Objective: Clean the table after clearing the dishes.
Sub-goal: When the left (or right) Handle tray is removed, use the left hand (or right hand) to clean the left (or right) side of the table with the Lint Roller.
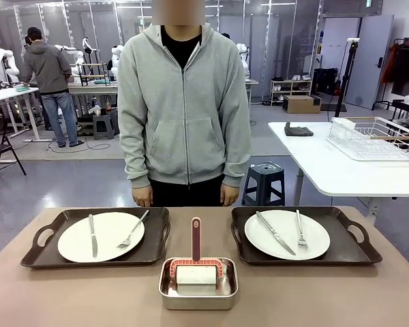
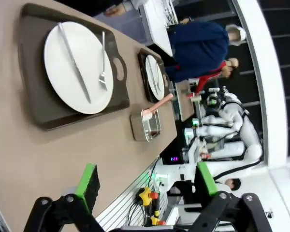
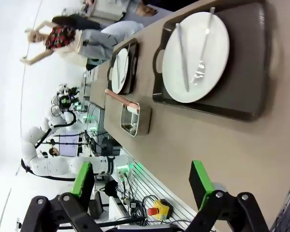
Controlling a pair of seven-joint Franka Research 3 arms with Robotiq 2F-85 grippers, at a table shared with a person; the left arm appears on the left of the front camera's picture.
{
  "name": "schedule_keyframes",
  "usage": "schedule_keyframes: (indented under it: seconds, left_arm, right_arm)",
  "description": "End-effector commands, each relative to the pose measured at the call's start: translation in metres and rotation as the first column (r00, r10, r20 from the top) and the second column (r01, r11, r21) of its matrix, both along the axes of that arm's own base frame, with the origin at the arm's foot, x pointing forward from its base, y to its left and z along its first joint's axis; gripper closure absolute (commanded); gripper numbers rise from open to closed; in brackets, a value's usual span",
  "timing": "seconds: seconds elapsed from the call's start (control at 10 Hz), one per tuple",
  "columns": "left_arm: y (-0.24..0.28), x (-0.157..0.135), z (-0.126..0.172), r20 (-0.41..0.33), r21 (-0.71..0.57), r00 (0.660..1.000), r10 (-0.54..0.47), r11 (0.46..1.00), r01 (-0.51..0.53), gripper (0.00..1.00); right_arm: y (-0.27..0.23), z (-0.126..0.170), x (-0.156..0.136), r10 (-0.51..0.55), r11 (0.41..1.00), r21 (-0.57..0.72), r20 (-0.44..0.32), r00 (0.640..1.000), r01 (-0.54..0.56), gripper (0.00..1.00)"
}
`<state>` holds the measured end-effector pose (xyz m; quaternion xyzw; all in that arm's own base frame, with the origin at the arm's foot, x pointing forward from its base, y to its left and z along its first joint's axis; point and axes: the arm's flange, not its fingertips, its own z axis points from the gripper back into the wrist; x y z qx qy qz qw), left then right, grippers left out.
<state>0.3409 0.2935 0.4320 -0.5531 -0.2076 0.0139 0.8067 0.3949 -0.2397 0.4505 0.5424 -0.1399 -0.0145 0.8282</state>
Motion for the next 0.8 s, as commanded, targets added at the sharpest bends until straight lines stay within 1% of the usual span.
schedule_keyframes:
  seconds: [0.0, 0.1, 0.2, 0.4, 0.7]
  left_arm:
    - [0.026, -0.01, -0.002, -0.045, -0.06, 0.997, 0.059, 0.996, -0.061, 0.0]
    - [0.035, -0.013, -0.009, -0.071, -0.078, 0.994, 0.088, 0.993, -0.093, 0.0]
    - [0.041, -0.015, -0.012, -0.074, -0.088, 0.991, 0.111, 0.989, -0.118, 0.0]
    - [0.045, -0.018, -0.01, -0.074, -0.089, 0.988, 0.139, 0.985, -0.145, 0.0]
    - [0.048, -0.017, -0.008, -0.096, -0.065, 0.976, 0.194, 0.977, -0.201, 0.0]
  right_arm:
    - [-0.019, 0.002, 0.0, -0.041, 0.999, 0.025, -0.052, 0.998, 0.042, 0.0]
    - [-0.027, -0.002, -0.002, -0.055, 0.998, 0.029, -0.068, 0.996, 0.058, 0.0]
    - [-0.031, -0.003, -0.004, -0.068, 0.997, 0.026, -0.077, 0.995, 0.07, 0.0]
    - [-0.033, -0.004, -0.007, -0.082, 0.996, 0.029, -0.081, 0.993, 0.085, 0.0]
    - [-0.031, -0.003, -0.002, -0.088, 0.996, 0.013, -0.088, 0.992, 0.09, 0.0]
